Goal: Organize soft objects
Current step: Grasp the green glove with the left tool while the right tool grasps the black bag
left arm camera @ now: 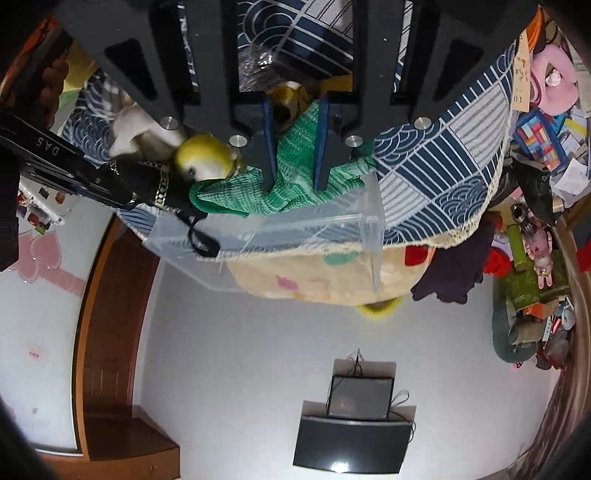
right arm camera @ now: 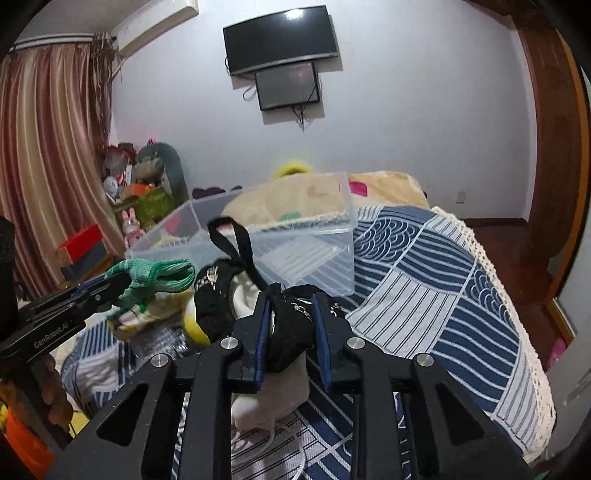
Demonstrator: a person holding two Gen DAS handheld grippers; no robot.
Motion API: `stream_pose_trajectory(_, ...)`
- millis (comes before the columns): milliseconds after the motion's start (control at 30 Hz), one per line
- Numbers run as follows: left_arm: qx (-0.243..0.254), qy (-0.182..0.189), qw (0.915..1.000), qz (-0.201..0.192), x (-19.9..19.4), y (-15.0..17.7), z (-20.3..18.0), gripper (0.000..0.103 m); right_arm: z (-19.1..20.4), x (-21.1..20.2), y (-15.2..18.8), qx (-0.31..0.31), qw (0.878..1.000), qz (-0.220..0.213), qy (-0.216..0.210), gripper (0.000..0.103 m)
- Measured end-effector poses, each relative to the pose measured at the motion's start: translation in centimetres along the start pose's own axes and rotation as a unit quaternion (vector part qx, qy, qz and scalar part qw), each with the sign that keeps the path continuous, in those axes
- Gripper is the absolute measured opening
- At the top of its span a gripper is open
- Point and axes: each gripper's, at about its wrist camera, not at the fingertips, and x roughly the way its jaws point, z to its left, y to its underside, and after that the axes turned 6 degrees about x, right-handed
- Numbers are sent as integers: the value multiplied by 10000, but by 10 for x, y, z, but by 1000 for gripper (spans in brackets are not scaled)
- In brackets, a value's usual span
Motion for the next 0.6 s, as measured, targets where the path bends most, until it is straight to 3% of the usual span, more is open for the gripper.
stream_pose_trajectory(500, -73, 42, 9986, -528, -22, -39, 10, 18, 16, -31, -45, -261, 9963, -813, 39, 18)
stream_pose_trajectory(600, 12, -156, 9982, -578, -19, -45, 11, 18, 19, -31, -55, -300, 9952, -927, 41, 18)
